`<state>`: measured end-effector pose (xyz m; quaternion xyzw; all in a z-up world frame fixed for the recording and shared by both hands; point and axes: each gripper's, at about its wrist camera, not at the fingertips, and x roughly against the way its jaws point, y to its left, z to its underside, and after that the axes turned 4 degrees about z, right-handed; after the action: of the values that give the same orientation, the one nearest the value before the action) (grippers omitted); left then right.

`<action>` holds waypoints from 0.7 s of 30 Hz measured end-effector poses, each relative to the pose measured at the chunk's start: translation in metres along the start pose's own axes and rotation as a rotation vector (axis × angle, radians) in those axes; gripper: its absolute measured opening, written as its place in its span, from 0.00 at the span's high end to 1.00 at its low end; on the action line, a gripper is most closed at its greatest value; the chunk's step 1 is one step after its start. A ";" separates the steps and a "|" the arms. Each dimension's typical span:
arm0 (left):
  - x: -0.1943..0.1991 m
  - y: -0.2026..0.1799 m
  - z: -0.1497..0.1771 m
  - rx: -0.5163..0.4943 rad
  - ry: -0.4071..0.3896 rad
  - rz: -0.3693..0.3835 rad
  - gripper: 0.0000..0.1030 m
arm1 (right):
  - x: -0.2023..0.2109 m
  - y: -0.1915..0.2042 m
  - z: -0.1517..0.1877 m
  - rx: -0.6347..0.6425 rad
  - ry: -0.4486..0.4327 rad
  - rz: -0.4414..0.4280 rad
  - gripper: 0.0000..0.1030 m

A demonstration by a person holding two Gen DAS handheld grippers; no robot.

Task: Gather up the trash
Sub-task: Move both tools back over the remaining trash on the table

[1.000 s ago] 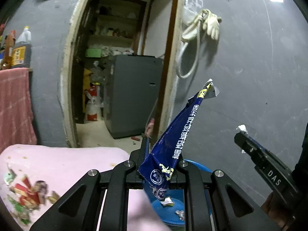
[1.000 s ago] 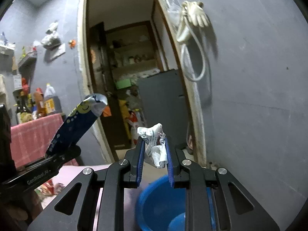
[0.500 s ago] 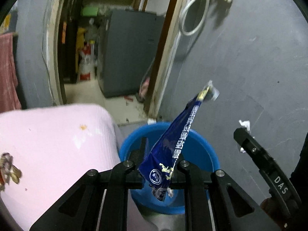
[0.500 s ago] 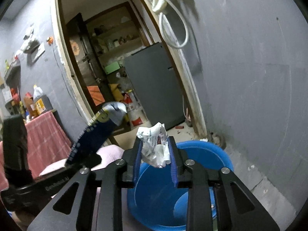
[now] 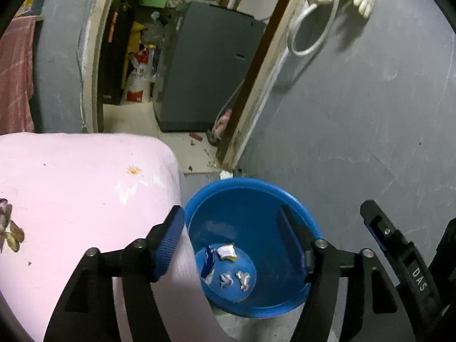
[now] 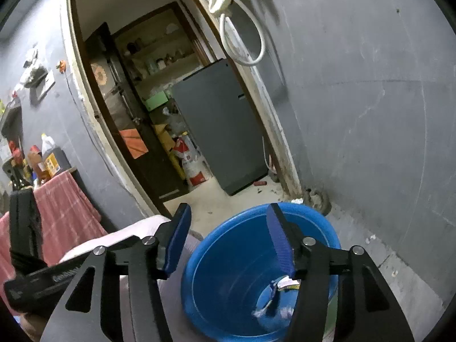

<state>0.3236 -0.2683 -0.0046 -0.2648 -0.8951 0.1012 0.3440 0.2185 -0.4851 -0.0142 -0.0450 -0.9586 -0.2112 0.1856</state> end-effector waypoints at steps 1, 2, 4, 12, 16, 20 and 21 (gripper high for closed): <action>0.005 0.000 -0.002 -0.001 -0.018 -0.003 0.33 | 0.002 0.002 0.000 0.009 -0.008 0.001 0.36; 0.011 0.001 -0.003 -0.004 -0.039 -0.006 0.31 | 0.005 0.004 -0.001 0.020 -0.021 0.001 0.28; 0.023 0.002 -0.006 -0.019 -0.082 -0.017 0.22 | 0.010 0.007 -0.002 0.038 -0.046 -0.005 0.25; 0.089 0.006 -0.008 -0.083 -0.292 -0.085 0.04 | 0.033 0.035 -0.009 0.134 -0.164 -0.054 0.01; 0.115 0.012 -0.008 -0.117 -0.352 -0.132 0.03 | 0.045 0.054 -0.012 0.177 -0.211 -0.084 0.00; 0.143 0.021 -0.007 -0.141 -0.413 -0.175 0.02 | 0.055 0.075 -0.013 0.233 -0.250 -0.106 0.00; 0.151 0.025 -0.006 -0.144 -0.429 -0.187 0.02 | 0.058 0.081 -0.013 0.249 -0.257 -0.110 0.00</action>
<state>0.2436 -0.1652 0.0763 -0.1770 -0.9732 0.0588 0.1344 0.1827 -0.4166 0.0495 0.0041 -0.9942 -0.0933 0.0539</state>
